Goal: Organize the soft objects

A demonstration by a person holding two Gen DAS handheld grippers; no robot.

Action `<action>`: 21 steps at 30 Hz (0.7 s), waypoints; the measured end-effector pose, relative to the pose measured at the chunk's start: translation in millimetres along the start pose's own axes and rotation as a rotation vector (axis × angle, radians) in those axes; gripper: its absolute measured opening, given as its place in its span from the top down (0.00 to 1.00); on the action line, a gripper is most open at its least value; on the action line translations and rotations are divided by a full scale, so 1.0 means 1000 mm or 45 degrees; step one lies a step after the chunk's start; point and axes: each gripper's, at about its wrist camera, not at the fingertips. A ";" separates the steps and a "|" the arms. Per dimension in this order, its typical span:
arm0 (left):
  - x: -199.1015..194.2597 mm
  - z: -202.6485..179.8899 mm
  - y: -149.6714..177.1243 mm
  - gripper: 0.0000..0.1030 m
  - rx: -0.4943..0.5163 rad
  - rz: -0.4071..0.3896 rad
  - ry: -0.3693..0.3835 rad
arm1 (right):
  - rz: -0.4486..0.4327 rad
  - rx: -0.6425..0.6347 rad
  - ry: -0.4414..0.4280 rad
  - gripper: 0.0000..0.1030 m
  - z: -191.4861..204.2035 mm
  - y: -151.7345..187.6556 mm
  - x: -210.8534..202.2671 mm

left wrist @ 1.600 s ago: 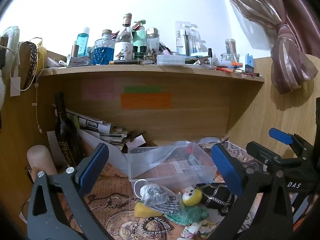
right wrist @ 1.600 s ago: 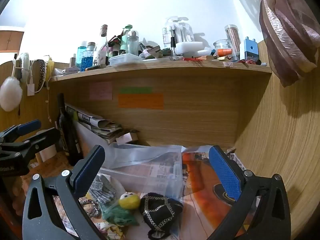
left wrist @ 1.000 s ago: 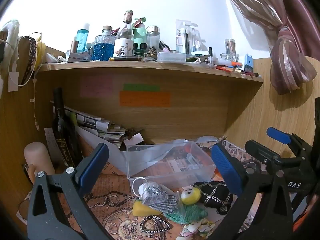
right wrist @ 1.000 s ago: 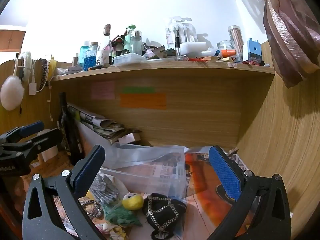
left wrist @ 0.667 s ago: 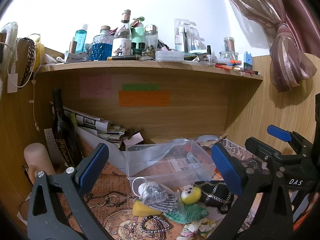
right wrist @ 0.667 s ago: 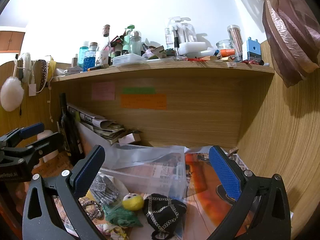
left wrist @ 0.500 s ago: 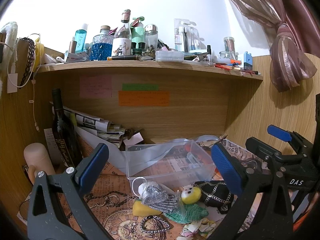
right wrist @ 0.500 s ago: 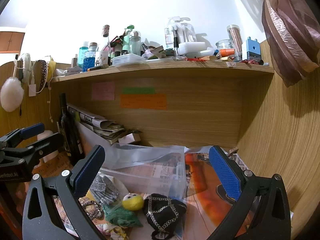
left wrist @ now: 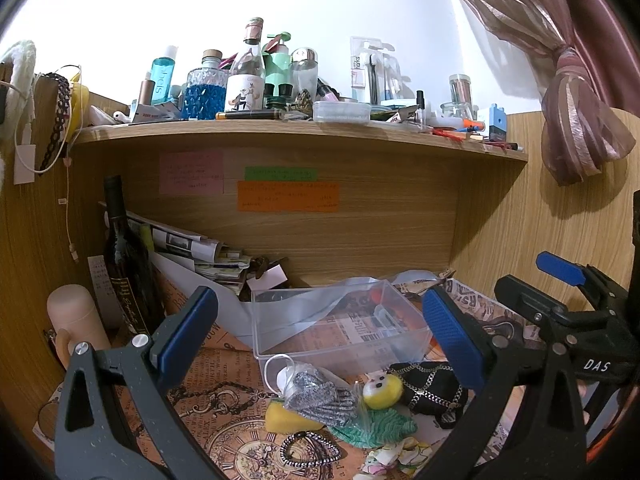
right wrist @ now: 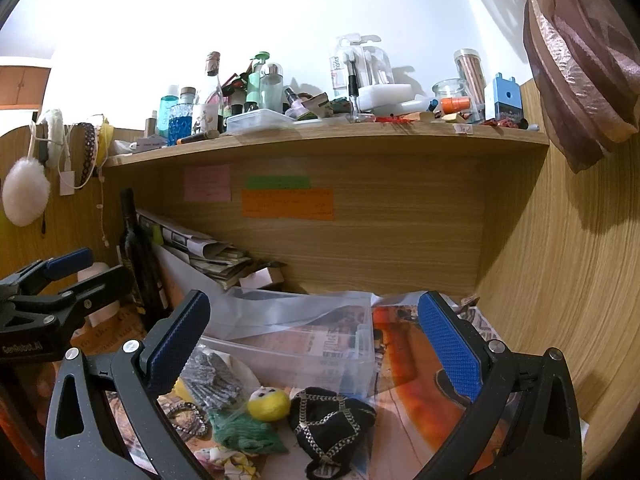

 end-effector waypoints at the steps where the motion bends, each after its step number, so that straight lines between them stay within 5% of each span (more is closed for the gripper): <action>1: 0.000 0.000 0.000 0.00 -0.001 0.000 0.001 | 0.000 0.000 0.000 0.00 0.000 0.000 0.000; 21: 0.001 -0.002 0.001 0.00 -0.004 -0.003 0.014 | 0.001 0.002 0.002 0.00 0.001 0.000 0.000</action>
Point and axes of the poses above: each gripper's, at about its wrist camera, not at the fingertips, and x roughly the way its jaws point, z to its left, y to its underside, and after that the axes turned 1 degree about z, right-handed
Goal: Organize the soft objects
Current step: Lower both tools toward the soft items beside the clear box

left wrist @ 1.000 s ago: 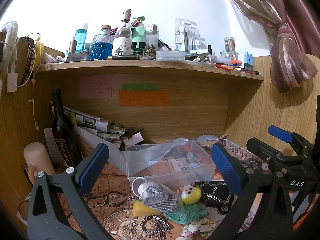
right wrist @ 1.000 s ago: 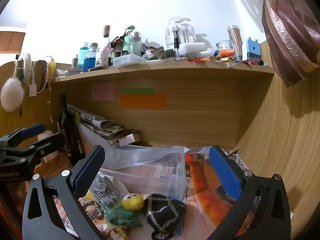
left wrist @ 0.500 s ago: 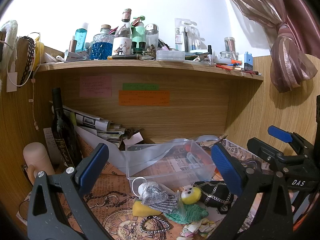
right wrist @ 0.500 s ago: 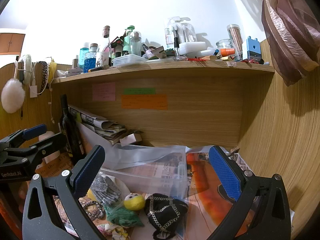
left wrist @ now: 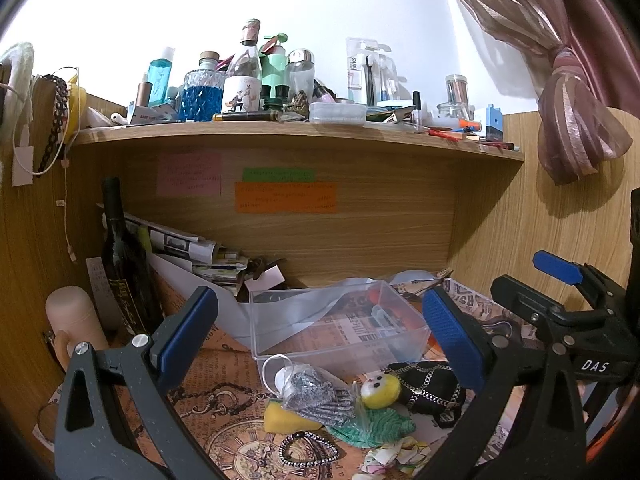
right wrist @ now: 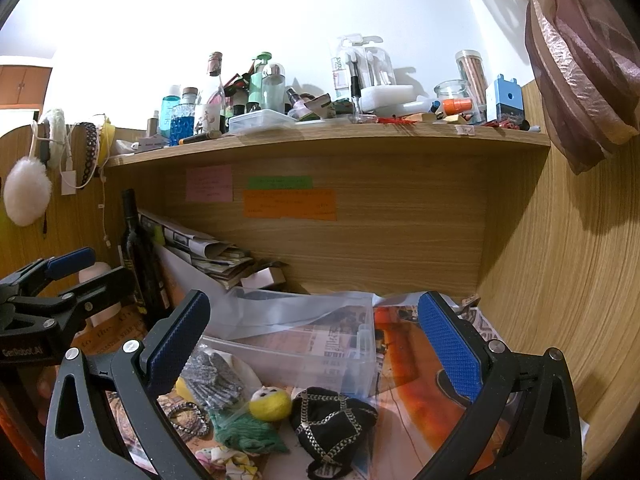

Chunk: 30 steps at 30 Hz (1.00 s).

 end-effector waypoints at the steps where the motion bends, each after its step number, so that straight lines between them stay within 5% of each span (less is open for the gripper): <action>1: 0.000 0.000 0.000 0.00 -0.002 0.002 0.002 | 0.000 0.001 -0.001 0.00 0.000 0.000 0.000; 21: 0.002 0.002 0.000 0.00 -0.002 0.016 0.022 | 0.001 0.000 0.001 0.00 0.001 0.000 0.000; 30: 0.035 0.020 0.030 0.00 -0.025 0.216 0.009 | 0.119 -0.010 0.008 0.00 0.000 0.016 0.018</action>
Point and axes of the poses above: each gripper's, at about its wrist camera, not at the fingertips, and x roughly the way its jaws point, z to its left, y to its underside, and after that the axes turned 1 degree about z, right-handed
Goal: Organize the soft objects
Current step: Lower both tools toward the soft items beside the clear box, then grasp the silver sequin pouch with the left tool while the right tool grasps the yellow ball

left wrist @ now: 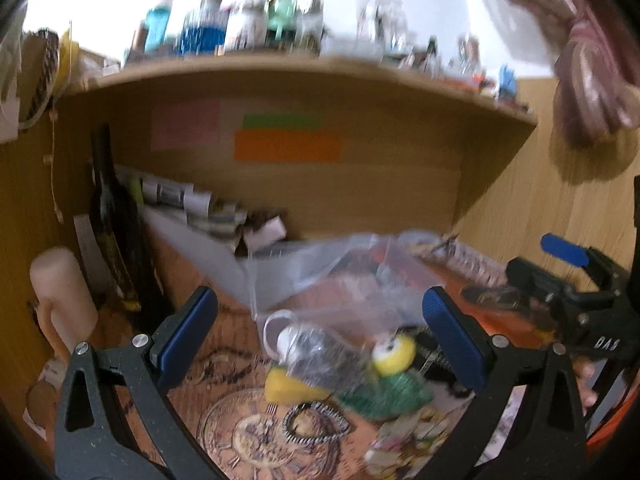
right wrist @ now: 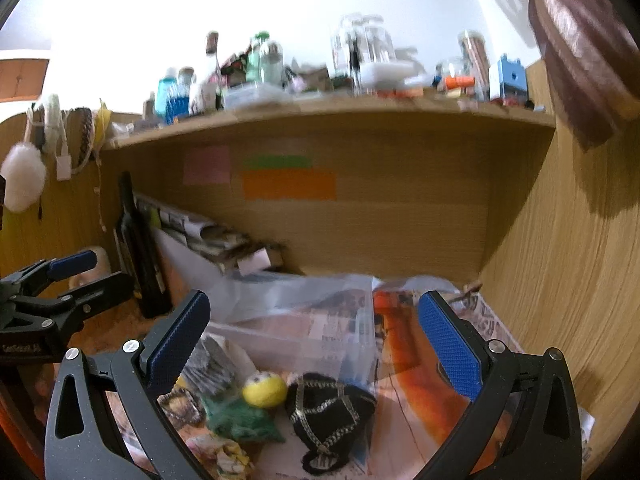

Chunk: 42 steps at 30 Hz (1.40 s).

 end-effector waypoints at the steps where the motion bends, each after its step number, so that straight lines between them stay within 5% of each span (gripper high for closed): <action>1: 0.004 0.001 0.003 0.00 0.000 0.020 -0.001 | 0.030 0.000 -0.001 0.00 -0.002 0.003 0.005; 7: 0.037 0.018 0.025 0.02 -0.033 0.166 -0.011 | 0.211 0.039 -0.044 0.00 -0.014 0.025 0.035; 10: 0.054 0.023 0.032 0.16 -0.056 0.249 0.016 | 0.293 0.052 -0.079 0.08 -0.015 0.033 0.048; 13: 0.066 0.023 0.037 0.19 -0.071 0.296 0.046 | 0.349 0.060 -0.137 0.18 -0.012 0.039 0.058; 18: 0.080 0.016 0.040 0.30 -0.048 0.335 0.074 | 0.404 0.043 -0.238 0.31 0.002 0.045 0.073; 23: 0.094 0.014 0.044 0.55 -0.049 0.385 0.129 | 0.478 -0.016 -0.305 0.41 0.020 0.053 0.092; 30: 0.096 0.013 0.049 0.69 -0.049 0.385 0.176 | 0.612 -0.029 -0.337 0.54 0.025 0.068 0.118; 33: 0.094 0.014 0.049 0.74 -0.048 0.377 0.181 | 0.627 -0.034 -0.339 0.63 0.027 0.072 0.121; 42: 0.077 0.014 0.033 0.80 -0.048 0.299 0.188 | 0.509 0.007 -0.308 0.64 0.016 0.056 0.102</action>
Point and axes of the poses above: each gripper's, at about its wrist camera, not at the fingertips, and x roughly the way its jaws point, z to its left, y to its underside, and after that the axes turned 1 degree about z, right-handed
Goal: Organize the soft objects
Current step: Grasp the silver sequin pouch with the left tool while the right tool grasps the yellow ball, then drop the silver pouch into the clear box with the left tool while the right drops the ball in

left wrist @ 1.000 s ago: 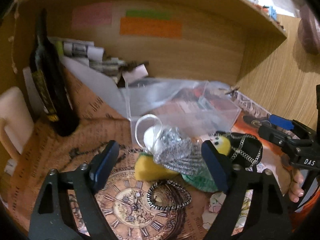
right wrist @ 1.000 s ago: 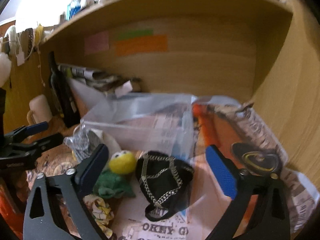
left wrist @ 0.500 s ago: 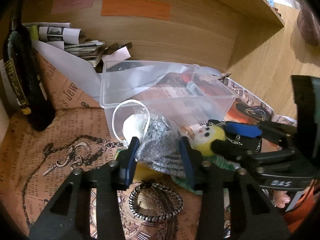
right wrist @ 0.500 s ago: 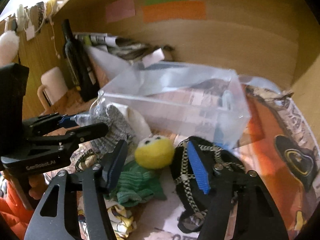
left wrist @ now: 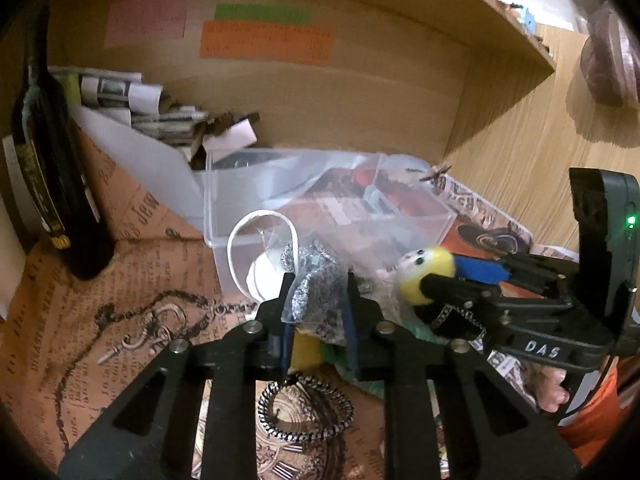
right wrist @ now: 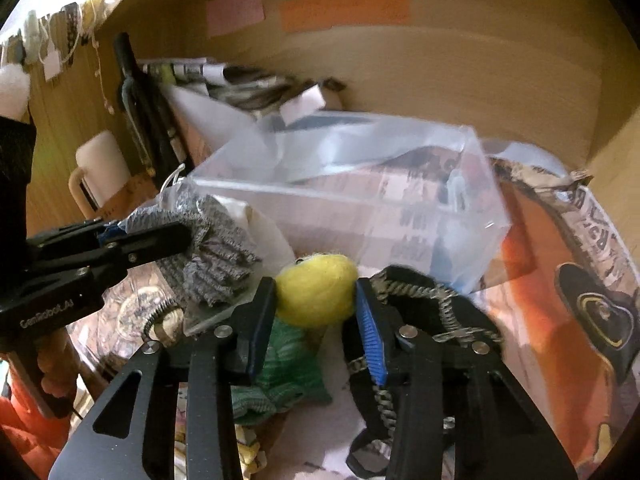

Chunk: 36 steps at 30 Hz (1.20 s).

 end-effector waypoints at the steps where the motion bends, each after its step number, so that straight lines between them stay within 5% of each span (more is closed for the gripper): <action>1: -0.003 -0.001 -0.002 0.81 0.005 -0.012 -0.005 | -0.022 0.002 0.010 0.64 -0.001 -0.001 -0.006; 12: -0.029 0.001 -0.043 0.81 -0.002 -0.179 -0.036 | -0.212 0.000 0.104 0.64 -0.017 -0.028 -0.052; 19: -0.011 0.011 -0.068 0.81 -0.042 -0.139 0.004 | -0.280 0.011 0.130 0.64 -0.030 -0.049 -0.055; 36: 0.092 0.048 -0.080 0.79 -0.259 0.196 -0.018 | 0.009 -0.068 0.103 0.64 -0.042 -0.073 0.024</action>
Point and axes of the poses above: each gripper's, at about its wrist camera, not at the fingertips, and x roughly the way its jaws point, z to its left, y to its underside, and after that the axes turned 1 degree about z, right-handed
